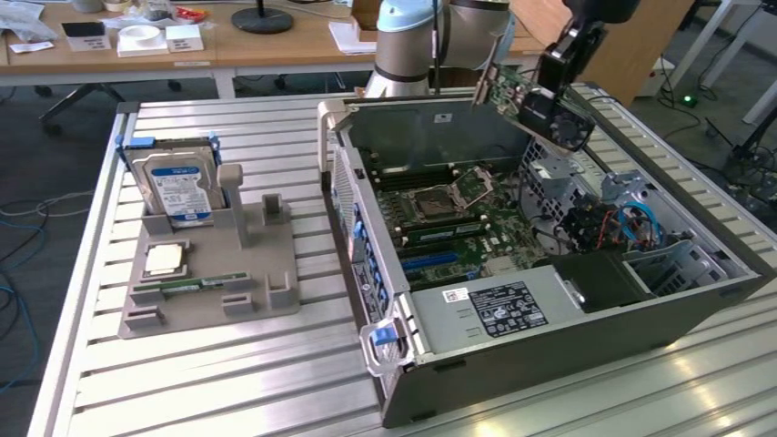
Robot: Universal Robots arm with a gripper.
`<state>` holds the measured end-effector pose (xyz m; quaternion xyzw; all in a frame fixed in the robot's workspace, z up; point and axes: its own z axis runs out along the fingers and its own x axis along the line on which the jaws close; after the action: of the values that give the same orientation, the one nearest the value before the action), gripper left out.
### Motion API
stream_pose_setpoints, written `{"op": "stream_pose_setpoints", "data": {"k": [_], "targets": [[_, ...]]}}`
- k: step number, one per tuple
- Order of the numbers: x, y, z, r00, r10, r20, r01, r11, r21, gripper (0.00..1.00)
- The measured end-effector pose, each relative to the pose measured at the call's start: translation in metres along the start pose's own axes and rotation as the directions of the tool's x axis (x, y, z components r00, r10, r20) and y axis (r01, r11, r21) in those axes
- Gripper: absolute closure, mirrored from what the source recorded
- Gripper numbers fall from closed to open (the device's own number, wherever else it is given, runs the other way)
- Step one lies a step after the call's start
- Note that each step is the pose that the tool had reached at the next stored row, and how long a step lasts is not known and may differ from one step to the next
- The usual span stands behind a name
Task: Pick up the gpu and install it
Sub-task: 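Insert the gpu into the slot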
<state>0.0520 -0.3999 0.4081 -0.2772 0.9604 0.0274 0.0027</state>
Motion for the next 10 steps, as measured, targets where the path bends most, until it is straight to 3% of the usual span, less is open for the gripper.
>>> {"op": "stream_pose_setpoints", "data": {"k": [4, 10], "targets": [[0.0000, 0.0000, 0.0003, 0.9985, -0.055, -0.0028, 0.055, 0.9985, -0.0012, 0.74], [0.0000, 0.0000, 0.0005, 0.9916, -0.129, -0.0064, 0.129, 0.9916, -0.0030, 0.74]]}}
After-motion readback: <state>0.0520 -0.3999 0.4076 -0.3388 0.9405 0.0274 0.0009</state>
